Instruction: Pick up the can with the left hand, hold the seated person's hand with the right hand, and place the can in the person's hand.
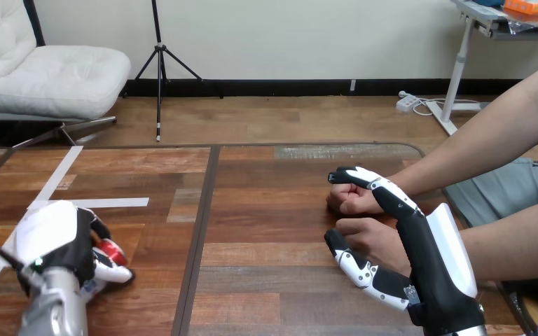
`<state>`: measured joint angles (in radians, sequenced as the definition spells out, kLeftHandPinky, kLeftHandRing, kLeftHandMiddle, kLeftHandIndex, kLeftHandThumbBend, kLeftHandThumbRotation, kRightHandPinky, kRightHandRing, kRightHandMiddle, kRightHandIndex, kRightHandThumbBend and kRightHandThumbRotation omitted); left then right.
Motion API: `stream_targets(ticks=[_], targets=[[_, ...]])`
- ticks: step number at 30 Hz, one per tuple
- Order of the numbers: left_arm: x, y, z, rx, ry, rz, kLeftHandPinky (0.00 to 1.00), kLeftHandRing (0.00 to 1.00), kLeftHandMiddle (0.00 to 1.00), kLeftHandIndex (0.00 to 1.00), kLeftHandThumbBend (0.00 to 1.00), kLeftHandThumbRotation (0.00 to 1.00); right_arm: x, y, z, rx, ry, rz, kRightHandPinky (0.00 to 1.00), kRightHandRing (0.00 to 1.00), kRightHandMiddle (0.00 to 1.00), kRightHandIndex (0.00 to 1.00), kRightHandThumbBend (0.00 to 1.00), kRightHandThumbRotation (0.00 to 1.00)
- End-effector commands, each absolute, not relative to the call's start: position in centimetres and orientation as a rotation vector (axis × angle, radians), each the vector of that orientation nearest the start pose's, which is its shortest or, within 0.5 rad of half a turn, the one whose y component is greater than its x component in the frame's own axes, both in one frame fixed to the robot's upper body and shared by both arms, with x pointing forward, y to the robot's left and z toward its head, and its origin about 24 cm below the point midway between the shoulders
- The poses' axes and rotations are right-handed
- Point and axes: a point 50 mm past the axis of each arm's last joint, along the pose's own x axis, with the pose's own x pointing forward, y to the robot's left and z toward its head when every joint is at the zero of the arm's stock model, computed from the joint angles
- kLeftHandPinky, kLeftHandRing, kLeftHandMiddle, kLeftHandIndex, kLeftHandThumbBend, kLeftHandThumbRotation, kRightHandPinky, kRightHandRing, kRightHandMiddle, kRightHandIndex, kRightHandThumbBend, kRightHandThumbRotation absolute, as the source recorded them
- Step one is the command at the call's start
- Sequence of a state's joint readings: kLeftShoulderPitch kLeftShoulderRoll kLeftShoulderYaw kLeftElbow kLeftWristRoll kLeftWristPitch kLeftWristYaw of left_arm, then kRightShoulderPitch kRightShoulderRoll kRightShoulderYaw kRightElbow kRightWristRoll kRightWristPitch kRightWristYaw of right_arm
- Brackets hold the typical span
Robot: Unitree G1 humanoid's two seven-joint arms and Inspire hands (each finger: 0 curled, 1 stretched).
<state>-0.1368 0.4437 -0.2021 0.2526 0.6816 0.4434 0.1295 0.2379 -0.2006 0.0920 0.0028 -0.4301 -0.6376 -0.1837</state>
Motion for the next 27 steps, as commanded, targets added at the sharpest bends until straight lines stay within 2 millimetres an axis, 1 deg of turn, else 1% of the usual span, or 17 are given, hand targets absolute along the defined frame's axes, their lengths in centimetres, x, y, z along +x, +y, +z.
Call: stream_targets(ticks=[1,19,27], targets=[[27.93,24.00,4.24,1.153,0.240,0.264,0.41,0.47,0.52,0.53,0.82,0.00,19.77,-15.50,6.31,-0.512,-0.521,0.094,0.87,0.86,0.83,0.76,0.44,0.00],[27.84,23.92,4.62,1.129,0.151,0.279,0.42,0.45,0.50,0.50,0.86,0.00,19.85,-15.33,6.28,-0.523,-0.522,0.096,0.86,0.85,0.82,0.75,0.44,0.00],[27.85,23.87,4.75,1.122,0.123,0.280,0.40,0.44,0.48,0.49,0.86,0.00,19.88,-15.34,6.26,-0.522,-0.521,0.094,0.85,0.86,0.82,0.75,0.44,0.00]])
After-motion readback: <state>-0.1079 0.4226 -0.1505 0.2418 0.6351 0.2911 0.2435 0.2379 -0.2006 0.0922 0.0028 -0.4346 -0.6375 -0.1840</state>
